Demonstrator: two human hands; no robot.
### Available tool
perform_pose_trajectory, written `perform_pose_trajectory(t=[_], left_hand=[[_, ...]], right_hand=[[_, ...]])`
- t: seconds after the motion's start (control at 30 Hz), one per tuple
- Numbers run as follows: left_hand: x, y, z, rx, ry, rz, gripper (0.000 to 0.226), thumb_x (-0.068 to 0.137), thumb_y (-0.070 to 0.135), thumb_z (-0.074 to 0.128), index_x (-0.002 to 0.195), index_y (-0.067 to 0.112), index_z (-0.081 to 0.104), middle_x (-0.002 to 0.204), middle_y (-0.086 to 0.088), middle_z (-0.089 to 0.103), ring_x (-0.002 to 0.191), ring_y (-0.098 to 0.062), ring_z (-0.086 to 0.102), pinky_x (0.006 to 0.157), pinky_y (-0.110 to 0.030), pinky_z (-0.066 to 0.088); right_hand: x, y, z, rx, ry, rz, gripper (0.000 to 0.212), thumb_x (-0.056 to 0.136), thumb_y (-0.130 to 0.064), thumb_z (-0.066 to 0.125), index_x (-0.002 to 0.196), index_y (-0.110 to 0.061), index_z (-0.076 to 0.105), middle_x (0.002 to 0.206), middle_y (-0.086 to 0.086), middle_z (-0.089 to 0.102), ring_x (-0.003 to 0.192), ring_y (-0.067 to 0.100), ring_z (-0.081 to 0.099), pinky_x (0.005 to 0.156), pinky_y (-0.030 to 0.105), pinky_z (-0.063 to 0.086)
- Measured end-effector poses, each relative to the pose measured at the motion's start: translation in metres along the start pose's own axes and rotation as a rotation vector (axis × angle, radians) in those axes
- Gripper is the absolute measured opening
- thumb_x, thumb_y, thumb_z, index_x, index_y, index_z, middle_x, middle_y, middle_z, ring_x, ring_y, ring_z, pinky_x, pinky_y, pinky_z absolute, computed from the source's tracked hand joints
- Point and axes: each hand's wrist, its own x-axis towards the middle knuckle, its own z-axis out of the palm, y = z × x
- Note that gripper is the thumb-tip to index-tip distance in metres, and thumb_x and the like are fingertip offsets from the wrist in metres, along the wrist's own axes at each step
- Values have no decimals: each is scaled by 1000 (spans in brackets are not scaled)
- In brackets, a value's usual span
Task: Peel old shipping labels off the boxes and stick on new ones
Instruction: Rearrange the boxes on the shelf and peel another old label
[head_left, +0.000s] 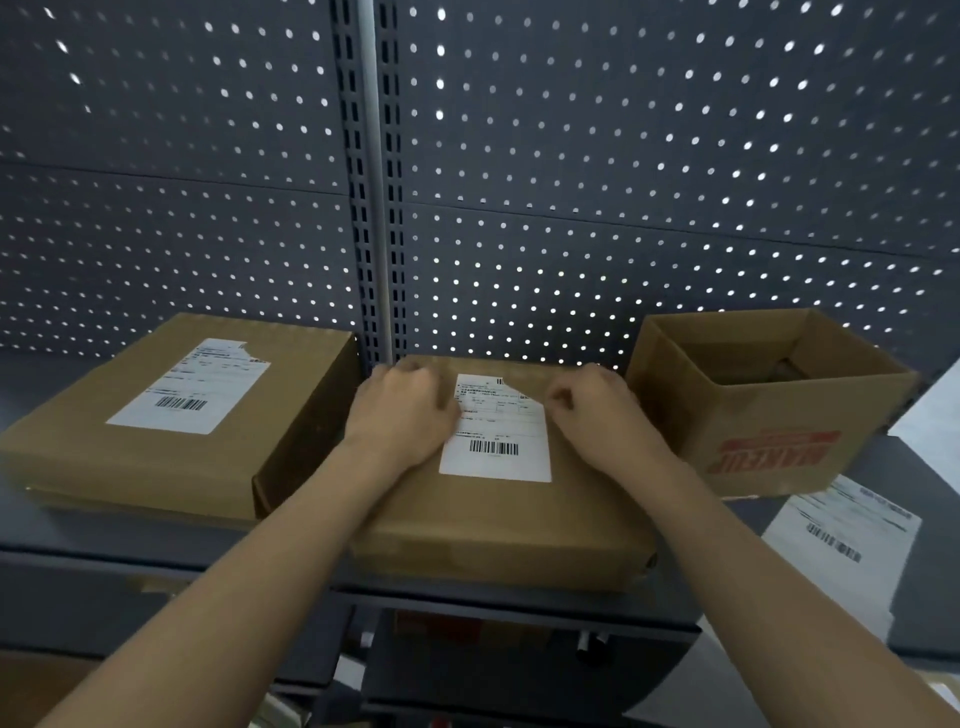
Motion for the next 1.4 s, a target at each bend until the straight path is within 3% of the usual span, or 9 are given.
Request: perform_pose_trajectory(t=[0.23,0.4,0.53,0.67,0.83,1.0,1.4], left_hand=[[15,1,15,2,-87,70,41,91,38,47,126,18,55,129,-11,51,121,-35,41,98,-46,42],[11,-4,23,-61,-16,76,36,91,40,45,121,23,51,125,-4,47,117,-29,37,99,-44,38],[10,-7,26,-90,19,92,37,91,39,45,124,23,51,128,-2,46,122,-26,35,102,-42,37],[12,-9,27,-97,28,92,36,91,40,46,124,24,51,127,-2,47,120,-26,35,102,-41,36],[14,-9,27,-98,32,84,38,91,40,46,125,25,52,127,-2,47,121,-27,35,102,-42,37],[14,-8,28,-99,41,84,36,91,39,47,123,23,53,127,-3,47,122,-27,34,98,-42,40],[14,-7,26,-98,30,80,36,92,38,46,123,22,53,127,-3,48,121,-27,34,96,-42,41]], right_hand=[[9,-1,16,-158,-35,-24,18,97,-16,49,98,-10,66,104,6,57,102,27,51,86,42,48],[6,-2,24,-260,17,-76,17,97,-14,47,105,-11,62,106,5,55,104,28,48,85,38,44],[2,-1,29,-284,92,-106,15,89,-1,53,97,-10,63,95,7,56,95,30,51,72,34,39],[4,-4,29,-292,55,-112,19,86,6,51,94,-8,62,95,7,55,96,28,49,71,29,30],[5,1,30,-152,34,-82,18,90,1,52,92,-14,62,98,-6,48,99,18,47,77,24,36],[-1,3,26,30,98,35,16,96,-4,49,88,-10,62,100,4,54,94,19,51,79,27,39],[3,-5,25,-184,22,-56,16,94,-4,49,100,-12,62,104,1,51,103,21,46,82,33,44]])
